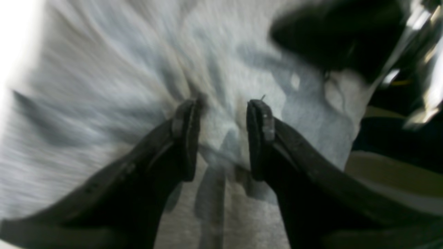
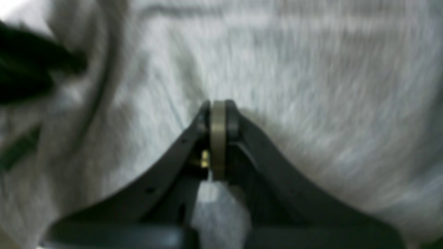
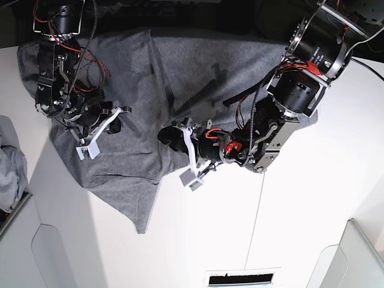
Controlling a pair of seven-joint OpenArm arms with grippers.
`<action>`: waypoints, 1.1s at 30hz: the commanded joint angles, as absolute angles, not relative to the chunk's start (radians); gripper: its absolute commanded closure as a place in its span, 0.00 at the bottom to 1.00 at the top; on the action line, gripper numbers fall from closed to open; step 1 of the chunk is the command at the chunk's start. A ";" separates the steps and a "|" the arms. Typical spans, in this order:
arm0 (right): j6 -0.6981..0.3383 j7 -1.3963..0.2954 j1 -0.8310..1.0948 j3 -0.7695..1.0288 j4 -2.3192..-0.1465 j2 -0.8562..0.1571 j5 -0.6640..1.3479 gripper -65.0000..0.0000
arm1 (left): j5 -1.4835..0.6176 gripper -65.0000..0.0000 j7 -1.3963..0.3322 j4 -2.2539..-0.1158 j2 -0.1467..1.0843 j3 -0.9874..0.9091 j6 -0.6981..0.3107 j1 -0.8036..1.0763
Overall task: Layout the t-shirt on the table in an organized manner, then fold the t-shirt properly
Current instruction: 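Pull the grasped shirt fabric with the left gripper toward the right gripper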
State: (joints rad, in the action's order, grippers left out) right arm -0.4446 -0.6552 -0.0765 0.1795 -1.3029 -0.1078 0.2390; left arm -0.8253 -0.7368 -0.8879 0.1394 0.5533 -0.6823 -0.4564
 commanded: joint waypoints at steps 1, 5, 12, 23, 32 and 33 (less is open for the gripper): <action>-0.449 -0.665 -0.073 0.182 -1.316 -0.113 0.243 1.00 | -0.858 0.61 -0.725 -0.923 0.150 0.549 -0.698 -0.492; -0.448 -0.690 -0.025 0.182 -1.316 -0.113 0.246 1.00 | -0.863 0.61 -0.710 -0.974 0.180 0.541 -0.698 -0.520; -0.448 -0.705 0.030 0.183 -1.316 -0.116 0.255 1.00 | -0.666 0.61 -0.465 -0.961 0.171 0.437 -0.543 -0.558; -0.449 -0.766 0.026 0.183 -1.316 -0.116 0.295 1.00 | -0.495 0.61 -0.306 -0.764 -0.009 0.437 -0.417 -0.559; -0.449 -0.812 0.035 0.183 -1.316 -0.116 0.295 1.00 | -0.395 0.61 -0.231 -0.711 -0.069 0.437 -0.295 -0.560; -0.449 -0.812 0.042 0.183 -1.317 -0.116 0.295 1.00 | -0.394 0.61 -0.228 -0.711 -0.069 0.437 -0.295 -0.560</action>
